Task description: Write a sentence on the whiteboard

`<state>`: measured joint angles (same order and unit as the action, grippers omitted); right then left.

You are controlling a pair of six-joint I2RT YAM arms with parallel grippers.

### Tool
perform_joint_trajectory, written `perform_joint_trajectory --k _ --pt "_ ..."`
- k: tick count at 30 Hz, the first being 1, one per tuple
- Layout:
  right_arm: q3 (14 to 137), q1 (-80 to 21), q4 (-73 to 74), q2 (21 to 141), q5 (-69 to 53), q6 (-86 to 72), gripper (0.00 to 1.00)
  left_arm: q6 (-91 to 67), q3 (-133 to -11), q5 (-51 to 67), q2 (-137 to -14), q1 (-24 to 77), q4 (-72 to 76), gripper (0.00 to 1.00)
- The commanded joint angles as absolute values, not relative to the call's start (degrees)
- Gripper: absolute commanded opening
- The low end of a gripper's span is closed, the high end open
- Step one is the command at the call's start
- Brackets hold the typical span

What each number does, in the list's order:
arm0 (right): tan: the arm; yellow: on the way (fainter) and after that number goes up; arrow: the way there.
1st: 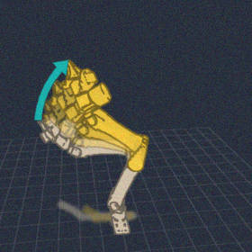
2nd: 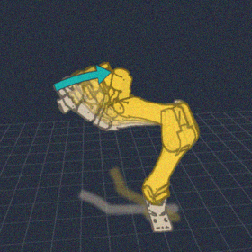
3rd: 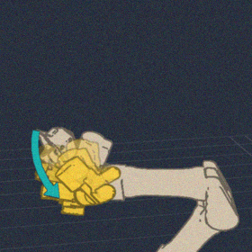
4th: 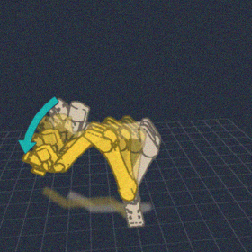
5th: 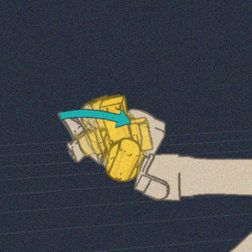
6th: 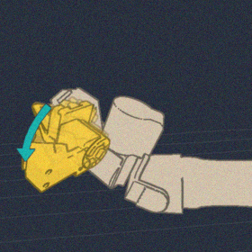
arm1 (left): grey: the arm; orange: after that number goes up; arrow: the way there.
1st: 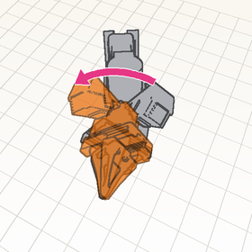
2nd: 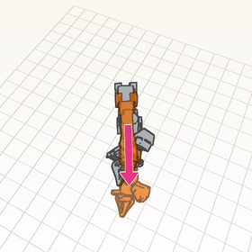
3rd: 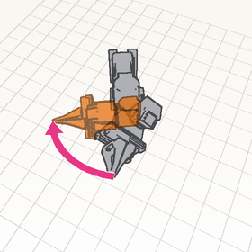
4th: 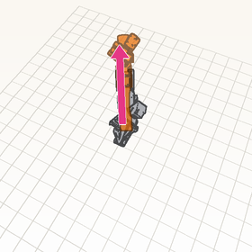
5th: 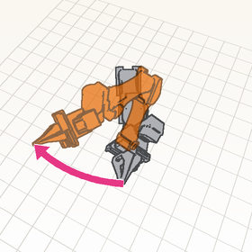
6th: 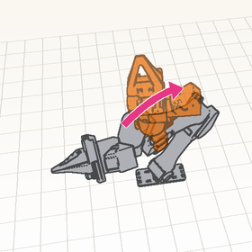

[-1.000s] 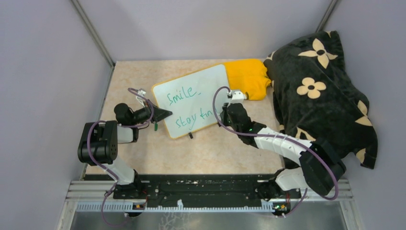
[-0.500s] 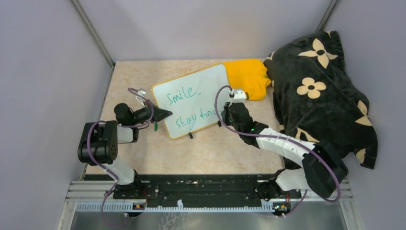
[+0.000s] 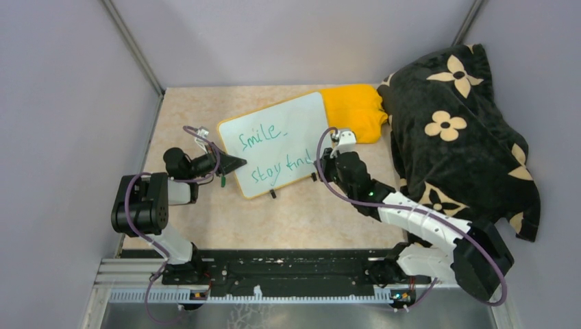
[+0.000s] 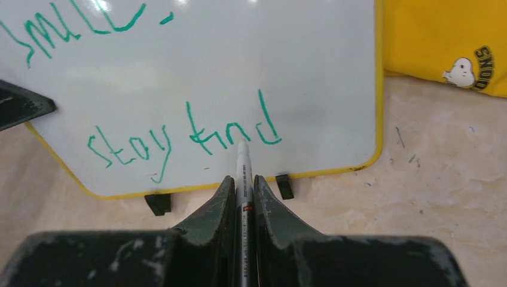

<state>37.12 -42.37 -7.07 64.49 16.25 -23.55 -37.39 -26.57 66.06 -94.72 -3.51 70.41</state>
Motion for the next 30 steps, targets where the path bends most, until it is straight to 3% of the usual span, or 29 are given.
perform_joint_trajectory --k 1,30 --pt "39.6 -47.0 -11.8 66.1 17.5 -20.0 0.00 -35.8 -27.9 66.9 -94.2 -3.2 70.4 0.20" --pt "45.2 -49.8 -19.6 76.5 21.2 -17.6 0.00 -35.8 -28.3 67.0 -94.4 -3.2 69.8 0.20"
